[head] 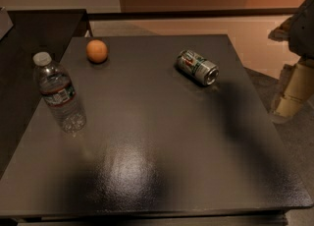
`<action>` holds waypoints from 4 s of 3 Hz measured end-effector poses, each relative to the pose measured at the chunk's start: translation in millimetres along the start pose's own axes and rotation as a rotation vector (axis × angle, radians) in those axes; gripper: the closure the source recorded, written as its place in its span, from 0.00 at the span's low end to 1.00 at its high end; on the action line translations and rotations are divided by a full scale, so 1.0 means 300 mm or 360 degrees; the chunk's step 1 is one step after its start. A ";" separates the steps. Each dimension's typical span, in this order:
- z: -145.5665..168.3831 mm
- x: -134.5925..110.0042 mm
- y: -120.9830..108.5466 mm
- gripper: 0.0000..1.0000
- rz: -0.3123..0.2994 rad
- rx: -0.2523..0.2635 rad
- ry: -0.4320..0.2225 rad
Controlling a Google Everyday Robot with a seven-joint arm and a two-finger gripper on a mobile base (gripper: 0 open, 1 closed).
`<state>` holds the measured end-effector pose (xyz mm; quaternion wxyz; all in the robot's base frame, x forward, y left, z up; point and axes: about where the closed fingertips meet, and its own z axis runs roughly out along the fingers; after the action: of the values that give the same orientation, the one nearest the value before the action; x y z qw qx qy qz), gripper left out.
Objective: Place 7up can upright
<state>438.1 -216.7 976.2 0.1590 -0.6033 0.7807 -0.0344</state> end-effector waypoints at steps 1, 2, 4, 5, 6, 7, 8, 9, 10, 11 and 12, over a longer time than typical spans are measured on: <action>0.000 0.000 0.000 0.00 0.0000 0.0000 0.0000; -0.003 -0.012 -0.005 0.00 0.0004 0.0001 -0.0036; 0.091 -0.119 -0.105 0.00 0.0020 -0.0066 -0.0124; 0.159 -0.182 -0.166 0.00 0.0063 -0.0088 -0.0081; 0.233 -0.237 -0.232 0.00 0.0162 -0.0095 -0.0007; 0.302 -0.284 -0.300 0.00 0.0285 -0.0102 0.0077; 0.362 -0.328 -0.360 0.00 0.0440 -0.0128 0.0158; 0.416 -0.376 -0.405 0.00 0.0568 -0.0180 0.0193; 0.482 -0.397 -0.446 0.00 0.0712 -0.0210 0.0222; 0.524 -0.415 -0.456 0.00 0.0817 -0.0237 0.0242; 0.559 -0.424 -0.449 0.00 0.0871 -0.0243 0.0277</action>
Offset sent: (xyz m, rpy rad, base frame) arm 0.0043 0.0051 -0.0014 0.0503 0.0101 0.0087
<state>640.3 -108.7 876.7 0.0490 -0.3754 0.9254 0.0170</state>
